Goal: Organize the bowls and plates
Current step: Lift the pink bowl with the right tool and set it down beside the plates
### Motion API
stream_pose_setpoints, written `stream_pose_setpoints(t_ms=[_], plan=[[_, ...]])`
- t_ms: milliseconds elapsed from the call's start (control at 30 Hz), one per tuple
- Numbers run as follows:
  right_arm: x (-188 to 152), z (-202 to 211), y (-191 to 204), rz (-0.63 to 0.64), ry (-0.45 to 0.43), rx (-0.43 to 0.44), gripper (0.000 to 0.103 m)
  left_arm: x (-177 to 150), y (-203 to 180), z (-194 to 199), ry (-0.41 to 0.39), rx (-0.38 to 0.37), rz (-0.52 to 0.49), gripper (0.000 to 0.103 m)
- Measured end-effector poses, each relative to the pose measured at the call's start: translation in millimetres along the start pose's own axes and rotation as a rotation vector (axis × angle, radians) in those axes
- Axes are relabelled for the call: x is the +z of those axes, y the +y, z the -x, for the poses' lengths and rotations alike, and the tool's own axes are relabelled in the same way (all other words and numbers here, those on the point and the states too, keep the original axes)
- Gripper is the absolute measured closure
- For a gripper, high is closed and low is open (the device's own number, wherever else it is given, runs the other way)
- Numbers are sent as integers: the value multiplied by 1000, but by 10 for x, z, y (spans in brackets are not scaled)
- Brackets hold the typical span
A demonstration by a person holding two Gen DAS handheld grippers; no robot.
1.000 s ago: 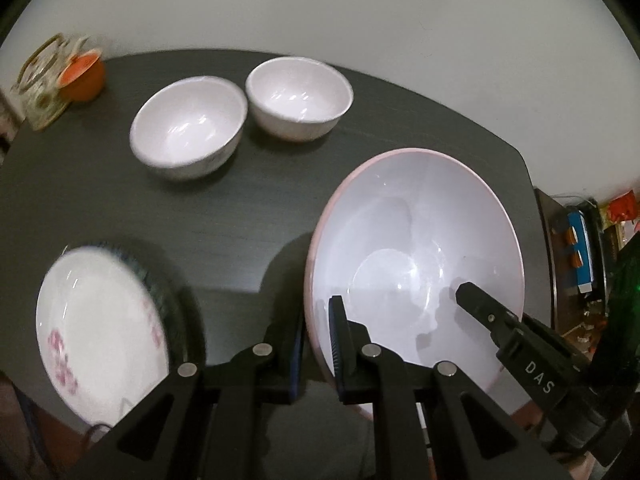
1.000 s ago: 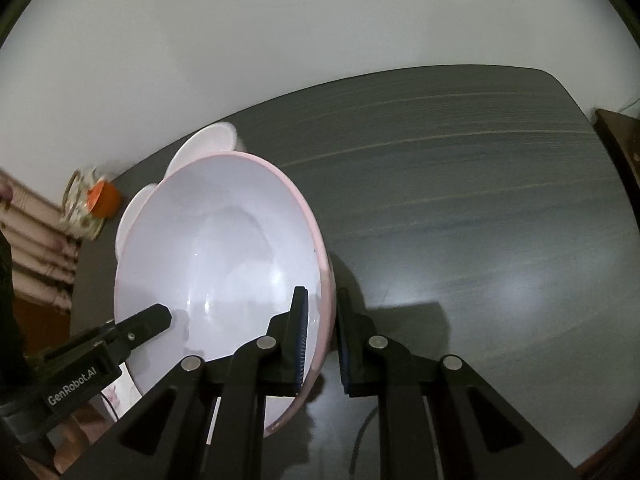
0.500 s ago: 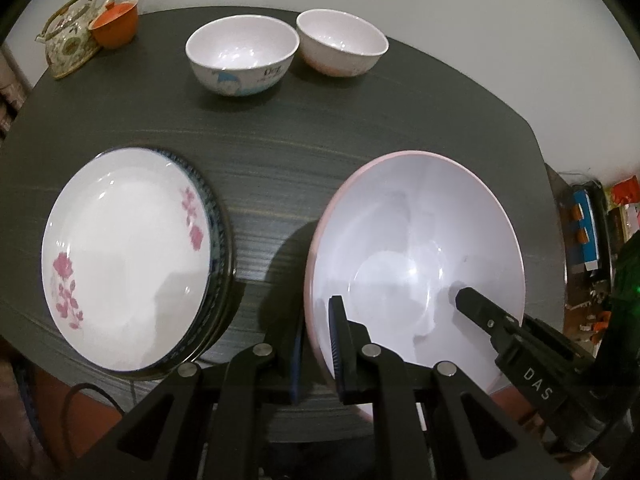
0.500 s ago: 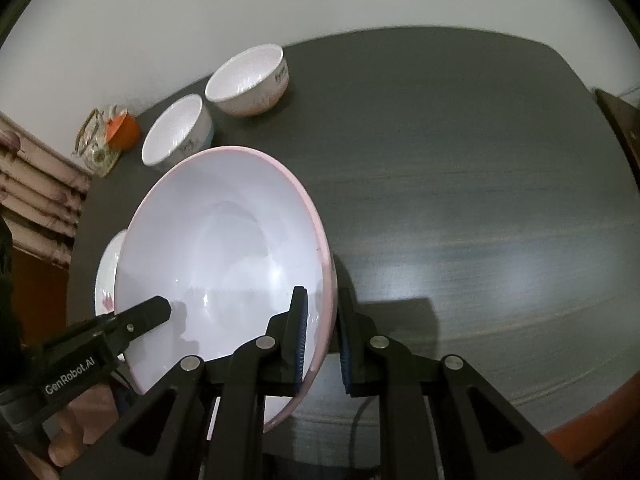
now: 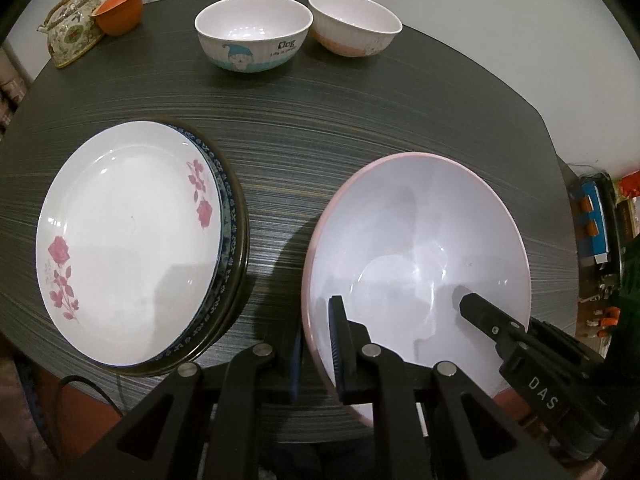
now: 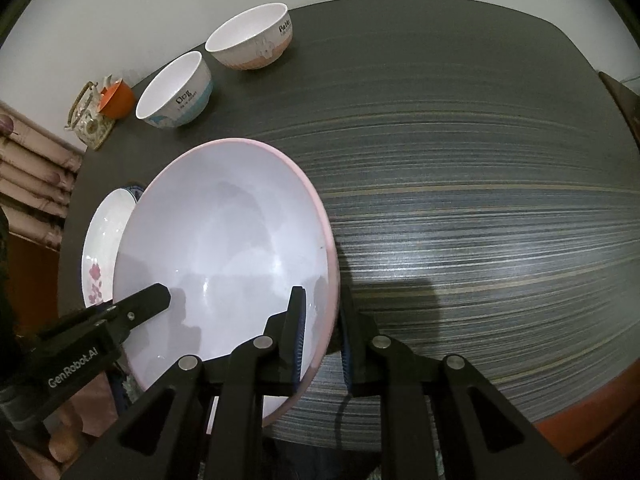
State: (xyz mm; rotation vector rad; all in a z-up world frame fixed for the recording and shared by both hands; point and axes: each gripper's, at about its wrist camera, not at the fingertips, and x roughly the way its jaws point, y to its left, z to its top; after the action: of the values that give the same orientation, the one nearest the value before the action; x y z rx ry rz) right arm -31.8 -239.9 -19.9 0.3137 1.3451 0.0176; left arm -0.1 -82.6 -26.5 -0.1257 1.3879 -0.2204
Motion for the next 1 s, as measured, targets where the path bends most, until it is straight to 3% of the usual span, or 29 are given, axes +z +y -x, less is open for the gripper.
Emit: stream_pose_setpoints(t_ms=[700, 767, 1000], plan=[[-11, -107, -1, -6, 32, 12, 85, -8, -32, -18, 5, 6, 11, 91], [-13, -104, -10, -13, 34, 18, 82, 0, -13, -5, -2, 5, 15, 91], [19, -17, 27, 3, -3, 4, 57, 60, 49, 84, -27, -8, 32, 91]])
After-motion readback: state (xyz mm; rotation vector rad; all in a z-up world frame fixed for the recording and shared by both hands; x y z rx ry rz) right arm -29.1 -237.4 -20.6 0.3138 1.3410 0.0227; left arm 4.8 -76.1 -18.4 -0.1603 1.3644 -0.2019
